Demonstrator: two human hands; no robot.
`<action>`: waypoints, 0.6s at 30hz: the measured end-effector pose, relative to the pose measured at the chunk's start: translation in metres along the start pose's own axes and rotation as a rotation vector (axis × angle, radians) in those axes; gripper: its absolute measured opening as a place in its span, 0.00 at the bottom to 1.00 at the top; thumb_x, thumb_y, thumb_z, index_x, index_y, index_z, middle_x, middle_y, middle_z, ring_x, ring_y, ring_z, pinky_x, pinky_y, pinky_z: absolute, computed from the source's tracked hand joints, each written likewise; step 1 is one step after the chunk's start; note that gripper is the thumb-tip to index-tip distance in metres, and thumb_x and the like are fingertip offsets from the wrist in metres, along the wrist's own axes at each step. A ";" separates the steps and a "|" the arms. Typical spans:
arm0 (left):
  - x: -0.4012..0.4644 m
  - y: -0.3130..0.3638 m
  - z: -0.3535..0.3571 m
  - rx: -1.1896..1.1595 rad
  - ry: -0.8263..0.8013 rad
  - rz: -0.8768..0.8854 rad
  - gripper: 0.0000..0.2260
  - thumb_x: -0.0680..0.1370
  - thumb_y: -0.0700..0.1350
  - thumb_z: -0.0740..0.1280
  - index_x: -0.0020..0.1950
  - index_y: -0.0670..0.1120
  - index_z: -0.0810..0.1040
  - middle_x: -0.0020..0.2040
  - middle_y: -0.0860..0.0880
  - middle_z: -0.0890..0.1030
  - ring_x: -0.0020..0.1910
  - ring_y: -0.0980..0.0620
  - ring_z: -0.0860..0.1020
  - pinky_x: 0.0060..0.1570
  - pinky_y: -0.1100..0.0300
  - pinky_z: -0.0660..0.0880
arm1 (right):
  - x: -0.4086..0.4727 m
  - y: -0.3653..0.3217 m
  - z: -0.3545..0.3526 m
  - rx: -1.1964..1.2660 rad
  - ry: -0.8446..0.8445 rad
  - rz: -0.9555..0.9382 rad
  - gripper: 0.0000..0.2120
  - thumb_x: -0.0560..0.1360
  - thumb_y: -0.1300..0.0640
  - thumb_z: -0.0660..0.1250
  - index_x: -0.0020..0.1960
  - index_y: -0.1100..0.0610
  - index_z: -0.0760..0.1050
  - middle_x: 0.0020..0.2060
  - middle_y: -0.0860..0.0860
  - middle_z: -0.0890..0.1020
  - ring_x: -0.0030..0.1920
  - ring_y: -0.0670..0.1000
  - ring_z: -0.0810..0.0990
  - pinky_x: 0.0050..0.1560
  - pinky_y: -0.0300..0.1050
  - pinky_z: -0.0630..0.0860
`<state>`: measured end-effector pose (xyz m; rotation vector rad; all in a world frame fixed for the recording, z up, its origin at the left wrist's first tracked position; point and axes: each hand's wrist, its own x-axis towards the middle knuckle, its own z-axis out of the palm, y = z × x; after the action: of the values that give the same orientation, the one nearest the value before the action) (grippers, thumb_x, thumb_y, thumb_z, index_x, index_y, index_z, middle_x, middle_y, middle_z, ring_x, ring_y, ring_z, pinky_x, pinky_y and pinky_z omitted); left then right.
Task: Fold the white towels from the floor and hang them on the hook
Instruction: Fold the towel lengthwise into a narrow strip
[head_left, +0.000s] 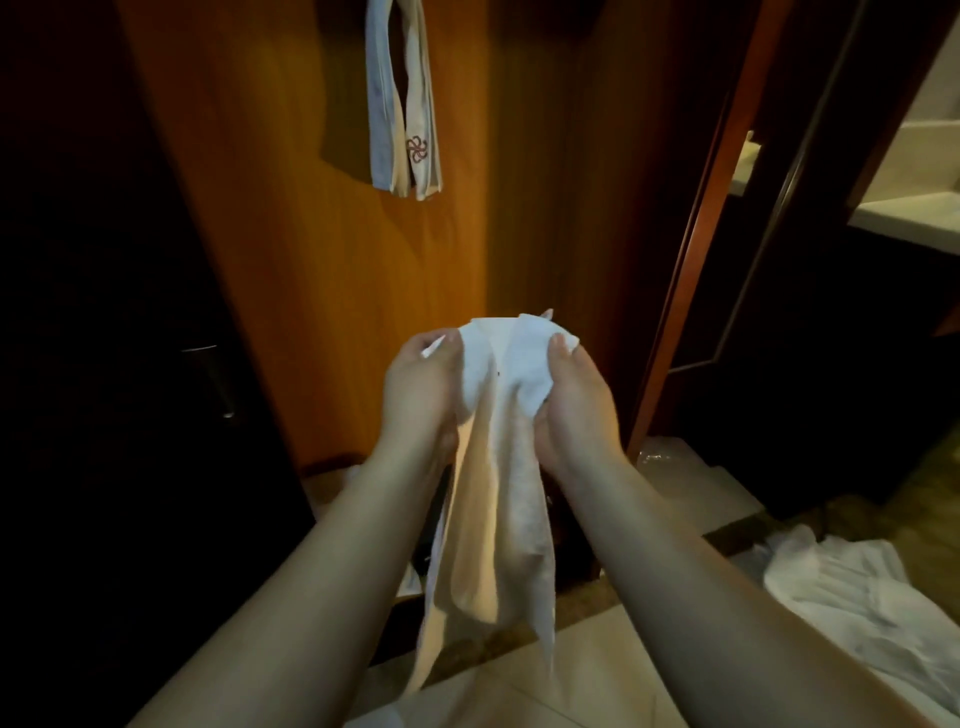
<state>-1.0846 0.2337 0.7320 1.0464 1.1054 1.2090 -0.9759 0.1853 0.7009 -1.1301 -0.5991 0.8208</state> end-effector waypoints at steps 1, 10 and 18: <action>-0.004 0.001 0.001 0.017 -0.011 -0.007 0.05 0.82 0.49 0.66 0.47 0.56 0.78 0.48 0.52 0.81 0.51 0.48 0.81 0.52 0.49 0.81 | -0.006 -0.001 0.007 -0.071 -0.019 -0.059 0.13 0.82 0.43 0.59 0.58 0.45 0.80 0.51 0.48 0.86 0.52 0.51 0.85 0.56 0.52 0.82; -0.017 0.015 -0.002 -0.266 -0.243 -0.148 0.15 0.83 0.56 0.59 0.60 0.49 0.79 0.47 0.47 0.87 0.46 0.51 0.86 0.41 0.57 0.82 | -0.015 -0.005 0.014 -0.565 -0.153 -0.453 0.14 0.85 0.51 0.59 0.67 0.50 0.77 0.50 0.42 0.84 0.50 0.38 0.80 0.45 0.27 0.73; -0.010 0.027 -0.013 -0.426 -0.589 -0.207 0.34 0.80 0.70 0.45 0.65 0.46 0.77 0.63 0.39 0.81 0.63 0.43 0.81 0.56 0.52 0.80 | -0.015 -0.009 0.005 -0.567 -0.262 -0.432 0.16 0.83 0.48 0.61 0.70 0.47 0.72 0.51 0.35 0.81 0.53 0.30 0.78 0.46 0.24 0.72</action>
<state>-1.1019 0.2261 0.7574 0.8484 0.4553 0.8362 -0.9858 0.1743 0.7111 -1.3390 -1.3015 0.4288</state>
